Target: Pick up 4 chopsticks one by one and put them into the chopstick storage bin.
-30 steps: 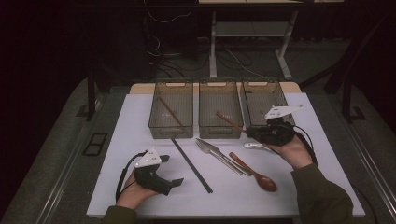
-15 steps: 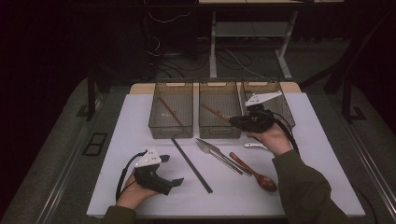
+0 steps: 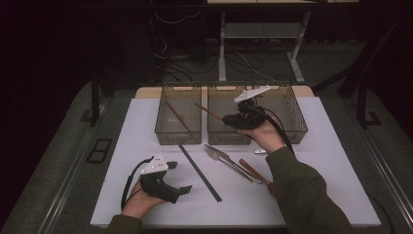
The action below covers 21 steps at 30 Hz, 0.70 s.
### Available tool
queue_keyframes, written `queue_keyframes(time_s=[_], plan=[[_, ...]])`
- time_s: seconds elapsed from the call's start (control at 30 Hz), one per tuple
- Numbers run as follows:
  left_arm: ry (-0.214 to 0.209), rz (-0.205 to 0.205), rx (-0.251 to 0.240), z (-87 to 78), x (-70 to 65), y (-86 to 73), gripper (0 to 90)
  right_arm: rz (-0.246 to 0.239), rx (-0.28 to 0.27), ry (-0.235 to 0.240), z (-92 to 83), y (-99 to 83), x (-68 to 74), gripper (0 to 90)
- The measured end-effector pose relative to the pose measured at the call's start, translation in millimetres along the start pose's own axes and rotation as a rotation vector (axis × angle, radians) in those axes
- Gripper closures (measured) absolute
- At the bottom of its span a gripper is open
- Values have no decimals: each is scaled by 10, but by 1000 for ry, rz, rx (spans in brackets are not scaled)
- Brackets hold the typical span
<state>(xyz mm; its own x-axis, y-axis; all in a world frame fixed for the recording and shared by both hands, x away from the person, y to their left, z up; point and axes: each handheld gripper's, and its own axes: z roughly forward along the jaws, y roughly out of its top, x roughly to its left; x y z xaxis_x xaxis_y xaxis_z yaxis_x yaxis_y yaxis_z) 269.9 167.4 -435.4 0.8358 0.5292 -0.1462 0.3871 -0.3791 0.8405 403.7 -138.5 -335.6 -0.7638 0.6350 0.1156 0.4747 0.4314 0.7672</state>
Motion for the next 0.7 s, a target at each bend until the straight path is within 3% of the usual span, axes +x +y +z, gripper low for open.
queue_keyframes(time_s=[0.7], plan=[[-8,3,-13,-4,0,0,0,28,53,-37,654,485,110,836]])
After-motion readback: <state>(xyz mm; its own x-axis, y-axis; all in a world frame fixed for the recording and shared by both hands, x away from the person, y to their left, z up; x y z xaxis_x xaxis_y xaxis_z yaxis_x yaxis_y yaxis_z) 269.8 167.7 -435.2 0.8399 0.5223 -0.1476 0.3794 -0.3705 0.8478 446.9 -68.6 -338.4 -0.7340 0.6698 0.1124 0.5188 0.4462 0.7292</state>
